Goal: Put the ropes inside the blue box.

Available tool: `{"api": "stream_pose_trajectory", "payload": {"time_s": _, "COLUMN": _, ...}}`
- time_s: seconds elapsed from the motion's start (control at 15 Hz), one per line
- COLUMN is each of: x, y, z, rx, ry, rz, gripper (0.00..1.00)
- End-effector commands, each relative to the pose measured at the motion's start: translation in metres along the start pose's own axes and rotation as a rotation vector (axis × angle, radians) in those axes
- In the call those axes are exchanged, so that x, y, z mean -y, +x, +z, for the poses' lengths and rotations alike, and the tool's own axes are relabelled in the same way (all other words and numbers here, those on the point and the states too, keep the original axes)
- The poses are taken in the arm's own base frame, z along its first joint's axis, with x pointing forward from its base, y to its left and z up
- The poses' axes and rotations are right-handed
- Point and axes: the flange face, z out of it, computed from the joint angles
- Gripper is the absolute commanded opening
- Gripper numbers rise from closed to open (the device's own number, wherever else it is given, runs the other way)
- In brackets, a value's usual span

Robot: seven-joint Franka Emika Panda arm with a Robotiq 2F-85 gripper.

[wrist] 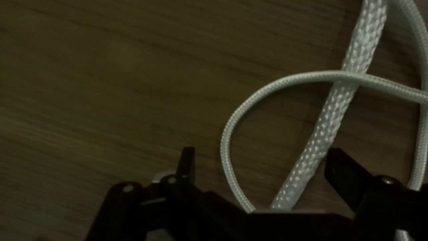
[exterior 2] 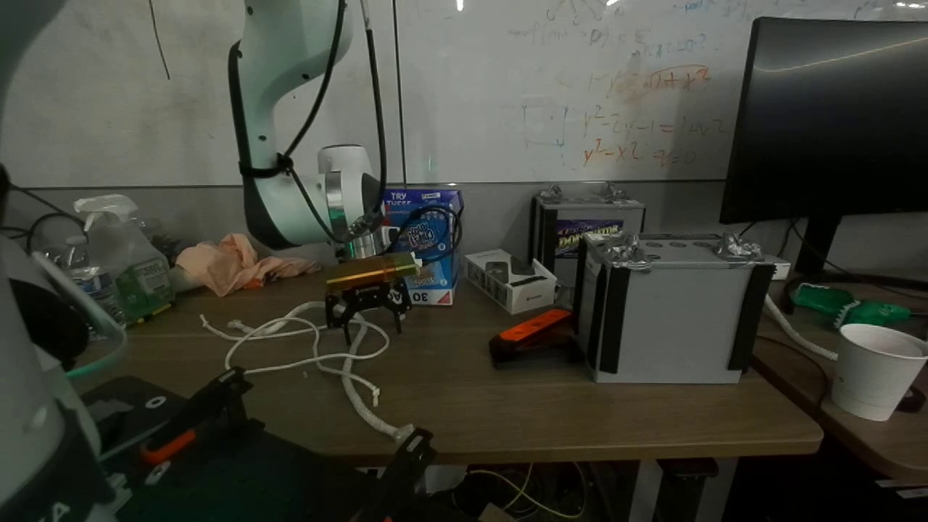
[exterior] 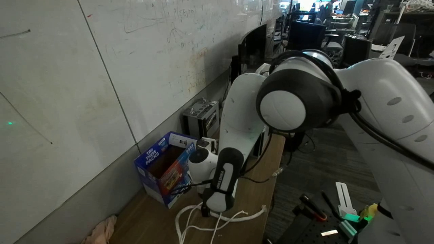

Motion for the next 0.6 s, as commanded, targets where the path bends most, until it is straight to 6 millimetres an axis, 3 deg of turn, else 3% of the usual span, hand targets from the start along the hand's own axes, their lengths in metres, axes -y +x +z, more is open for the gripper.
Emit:
{"api": "stream_pose_trajectory", "payload": {"time_s": 0.0, "x": -0.0111, "y": 0.0042, "z": -0.0026, "rx": -0.038, "ry": 0.018, "rz": 0.023, "gripper": 1.0}}
{"api": "stream_pose_trajectory", "payload": {"time_s": 0.53, "x": -0.0122, "y": 0.0012, "z": 0.0061, "rx": -0.034, "ry": 0.061, "rz": 0.052, "gripper": 1.0}}
